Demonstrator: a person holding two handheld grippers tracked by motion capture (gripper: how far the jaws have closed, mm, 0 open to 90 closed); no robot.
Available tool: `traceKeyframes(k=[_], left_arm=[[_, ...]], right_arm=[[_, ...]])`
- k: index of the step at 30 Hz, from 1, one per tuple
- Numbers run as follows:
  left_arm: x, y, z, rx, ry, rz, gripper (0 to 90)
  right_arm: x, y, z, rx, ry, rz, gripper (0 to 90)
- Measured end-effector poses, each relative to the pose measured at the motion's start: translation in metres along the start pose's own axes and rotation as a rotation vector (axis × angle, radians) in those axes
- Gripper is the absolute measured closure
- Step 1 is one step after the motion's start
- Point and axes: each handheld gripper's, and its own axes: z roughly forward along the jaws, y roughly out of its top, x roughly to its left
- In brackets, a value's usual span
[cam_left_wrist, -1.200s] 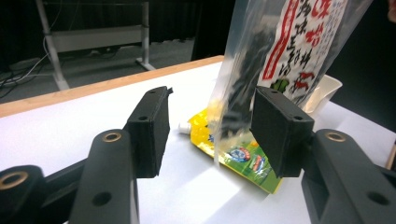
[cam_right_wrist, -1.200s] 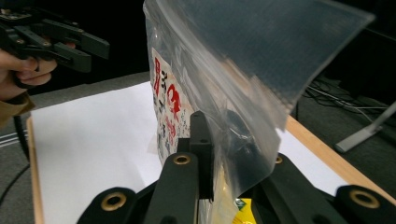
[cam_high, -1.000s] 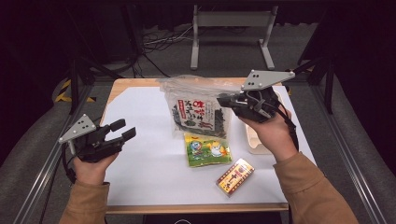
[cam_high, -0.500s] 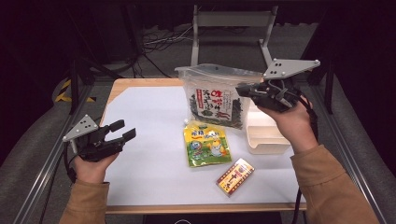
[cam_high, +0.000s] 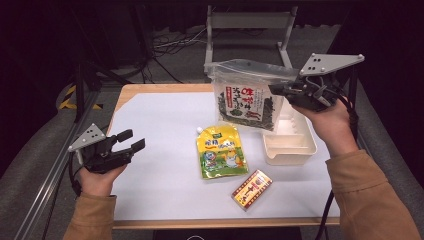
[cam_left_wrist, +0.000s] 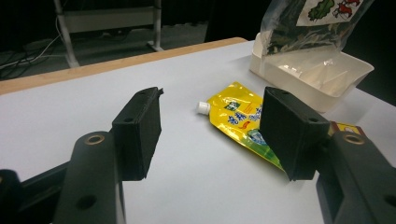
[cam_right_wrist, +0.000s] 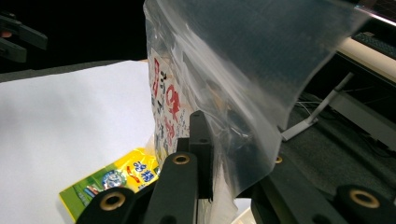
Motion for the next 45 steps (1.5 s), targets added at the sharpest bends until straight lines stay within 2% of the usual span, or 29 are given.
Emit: traceKeyframes(k=[8, 23, 28, 38, 45], left_arm=[[0.002, -0.001, 0.002, 0.013, -0.005, 0.006, 37.1], [0.006, -0.005, 0.006, 0.018, 0.004, 0.009, 32.3], [0.007, -0.007, 0.007, 0.026, 0.007, 0.006, 31.5], [0.007, -0.008, 0.010, 0.024, -0.013, 0.012, 30.1], [0.007, -0.009, 0.011, 0.036, -0.021, 0.011, 30.0]], right_arm=[[-0.014, -0.006, -0.006, 0.001, -0.035, -0.012, 83.0], [-0.039, -0.022, -0.015, 0.027, -0.118, 0.026, 82.9], [-0.047, -0.028, -0.018, 0.029, -0.143, 0.053, 82.8], [-0.065, -0.044, -0.021, 0.043, -0.210, 0.143, 82.7], [-0.078, -0.059, -0.019, 0.058, -0.230, 0.207, 82.6]])
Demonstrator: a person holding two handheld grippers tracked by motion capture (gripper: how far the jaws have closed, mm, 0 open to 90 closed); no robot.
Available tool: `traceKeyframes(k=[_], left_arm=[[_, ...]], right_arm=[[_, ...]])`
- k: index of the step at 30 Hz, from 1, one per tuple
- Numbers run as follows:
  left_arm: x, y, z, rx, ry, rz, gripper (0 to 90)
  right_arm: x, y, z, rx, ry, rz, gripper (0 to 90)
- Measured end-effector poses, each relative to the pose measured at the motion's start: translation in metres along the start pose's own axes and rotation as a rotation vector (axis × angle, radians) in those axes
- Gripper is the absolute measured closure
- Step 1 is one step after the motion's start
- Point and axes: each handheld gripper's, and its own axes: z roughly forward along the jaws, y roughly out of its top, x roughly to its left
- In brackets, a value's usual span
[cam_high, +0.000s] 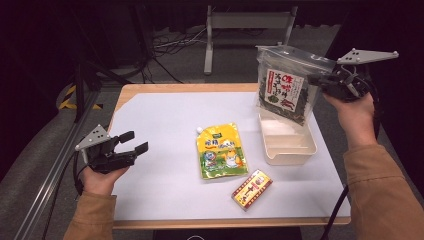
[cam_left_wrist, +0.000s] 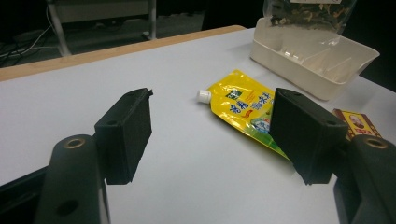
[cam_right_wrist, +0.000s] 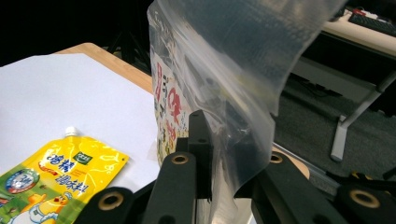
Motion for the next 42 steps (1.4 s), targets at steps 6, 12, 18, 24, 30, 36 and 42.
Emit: traceKeyframes(k=[6, 12, 18, 24, 30, 36, 42], left_arm=[[0.000, -0.001, 0.001, 0.003, 0.001, 0.001, 29.9], [0.001, -0.001, 0.001, 0.008, 0.000, -0.004, 29.8], [0.001, -0.002, 0.002, 0.012, -0.004, -0.010, 29.7], [0.001, -0.003, 0.002, 0.015, -0.003, -0.010, 29.7], [0.001, -0.003, 0.002, 0.017, -0.003, -0.011, 29.6], [0.003, -0.003, 0.003, 0.017, -0.018, -0.022, 29.4], [0.002, -0.004, 0.006, 0.025, -0.020, -0.022, 28.7]], right_arm=[[-0.008, -0.006, 0.005, 0.012, -0.024, 0.022, 82.6], [-0.016, -0.015, 0.013, 0.020, -0.036, 0.048, 82.5], [-0.021, -0.019, 0.018, 0.036, -0.045, 0.073, 82.3], [-0.019, -0.024, 0.024, 0.055, -0.042, 0.065, 82.1], [-0.019, -0.031, 0.031, 0.083, -0.040, 0.073, 81.6], [-0.024, -0.043, 0.037, 0.109, -0.034, 0.113, 80.9], [-0.033, -0.053, 0.034, 0.146, -0.051, 0.160, 80.7]])
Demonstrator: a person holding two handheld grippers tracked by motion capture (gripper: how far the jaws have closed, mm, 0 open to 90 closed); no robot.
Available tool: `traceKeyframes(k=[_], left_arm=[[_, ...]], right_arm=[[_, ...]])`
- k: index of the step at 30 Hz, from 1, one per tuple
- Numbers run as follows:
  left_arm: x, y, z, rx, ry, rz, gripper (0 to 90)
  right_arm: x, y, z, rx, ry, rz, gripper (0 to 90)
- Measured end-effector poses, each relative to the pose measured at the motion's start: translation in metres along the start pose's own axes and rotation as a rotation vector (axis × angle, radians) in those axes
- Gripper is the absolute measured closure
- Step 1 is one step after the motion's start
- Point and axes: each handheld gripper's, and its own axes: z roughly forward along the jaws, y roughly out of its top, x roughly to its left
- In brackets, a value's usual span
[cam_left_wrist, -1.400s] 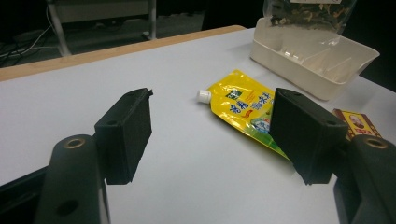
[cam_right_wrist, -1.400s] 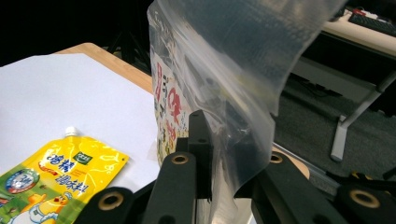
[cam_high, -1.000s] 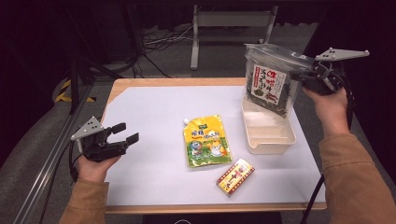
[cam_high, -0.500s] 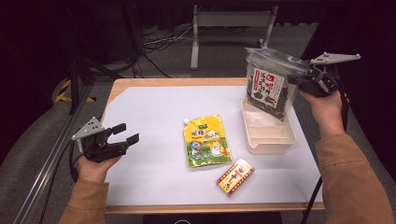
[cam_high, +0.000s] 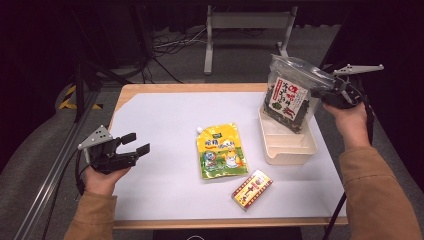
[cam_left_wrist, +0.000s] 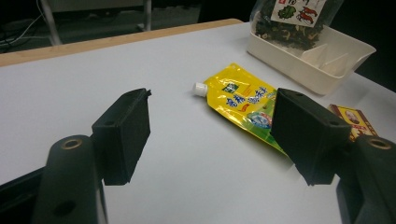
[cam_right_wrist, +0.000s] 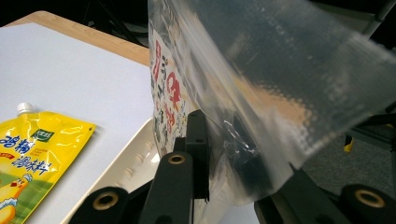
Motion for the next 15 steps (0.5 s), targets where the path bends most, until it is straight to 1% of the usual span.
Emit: traceKeyframes(k=[2, 6, 10, 11, 12, 13, 14, 15], left_arm=[[-0.0005, 0.0002, 0.0010, 0.010, -0.002, 0.002, 28.6], [-0.0007, -0.0002, 0.0028, 0.012, 0.001, 0.005, 28.4], [-0.0006, -0.0006, 0.0040, 0.018, 0.002, 0.009, 27.6], [-0.0009, -0.0006, 0.0046, 0.023, 0.004, 0.009, 27.2], [-0.0009, -0.0006, 0.0046, 0.023, 0.004, 0.009, 26.8], [-0.0011, -0.0005, 0.0052, 0.022, 0.003, 0.009, 26.4], [-0.0010, -0.0004, 0.0060, 0.022, 0.005, 0.012, 26.4], [-0.0013, -0.0003, 0.0067, 0.024, 0.004, 0.011, 25.8]], right_arm=[[-0.0033, -0.0030, -0.0004, -0.006, 0.008, 0.011, 80.4], [-0.0023, -0.0031, -0.0006, -0.009, 0.007, 0.002, 79.3], [-0.0013, -0.0035, -0.0013, -0.010, -0.002, -0.003, 74.9], [-0.0012, -0.0045, -0.0019, -0.015, -0.005, 0.004, 66.9], [-0.0012, -0.0045, -0.0019, -0.015, -0.005, 0.004, 66.9], [-0.0016, -0.0059, -0.0034, -0.024, -0.009, 0.029, 62.0], [-0.0016, -0.0059, -0.0034, -0.024, -0.009, 0.029, 62.0], [-0.0019, -0.0075, -0.0056, -0.033, -0.008, 0.041, 56.0]])
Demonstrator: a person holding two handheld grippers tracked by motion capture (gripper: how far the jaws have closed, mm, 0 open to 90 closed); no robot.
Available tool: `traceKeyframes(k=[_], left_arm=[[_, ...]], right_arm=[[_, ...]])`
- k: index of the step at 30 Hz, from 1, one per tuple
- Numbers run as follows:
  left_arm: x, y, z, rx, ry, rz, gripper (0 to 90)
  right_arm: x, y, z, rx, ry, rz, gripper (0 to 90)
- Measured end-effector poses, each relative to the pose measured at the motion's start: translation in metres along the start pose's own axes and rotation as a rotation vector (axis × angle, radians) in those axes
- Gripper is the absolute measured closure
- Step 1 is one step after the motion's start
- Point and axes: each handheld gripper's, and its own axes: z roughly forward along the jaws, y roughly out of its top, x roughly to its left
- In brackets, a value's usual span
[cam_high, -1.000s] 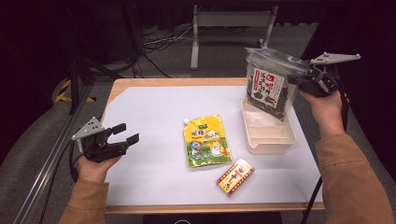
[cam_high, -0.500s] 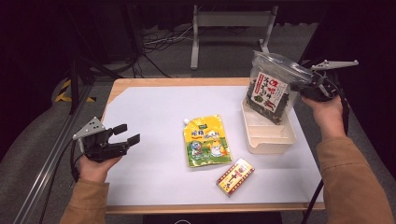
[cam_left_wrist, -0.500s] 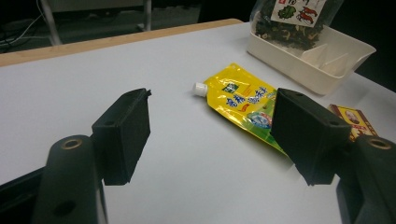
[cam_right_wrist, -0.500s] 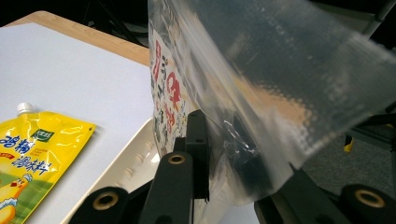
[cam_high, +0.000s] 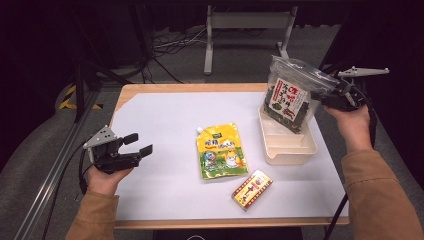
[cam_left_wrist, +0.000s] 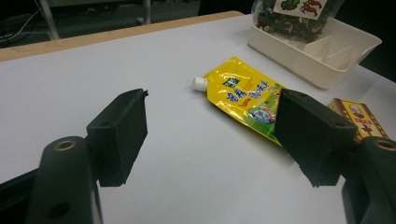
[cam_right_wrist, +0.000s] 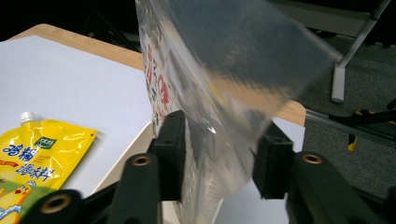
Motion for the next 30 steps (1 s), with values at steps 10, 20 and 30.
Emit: traceKeyframes(k=[10, 20, 30], left_arm=[[-0.002, 0.005, 0.009, 0.041, -0.020, 0.017, 21.5], [-0.010, 0.010, 0.020, 0.072, -0.037, 0.057, 16.1], [-0.013, 0.011, 0.025, 0.089, -0.041, 0.042, 14.6]], right_arm=[[0.003, -0.014, -0.017, -0.052, -0.005, 0.020, 39.9], [0.019, -0.034, -0.039, -0.069, 0.020, -0.012, 38.5], [0.040, -0.046, -0.049, -0.103, 0.087, -0.052, 38.4]])
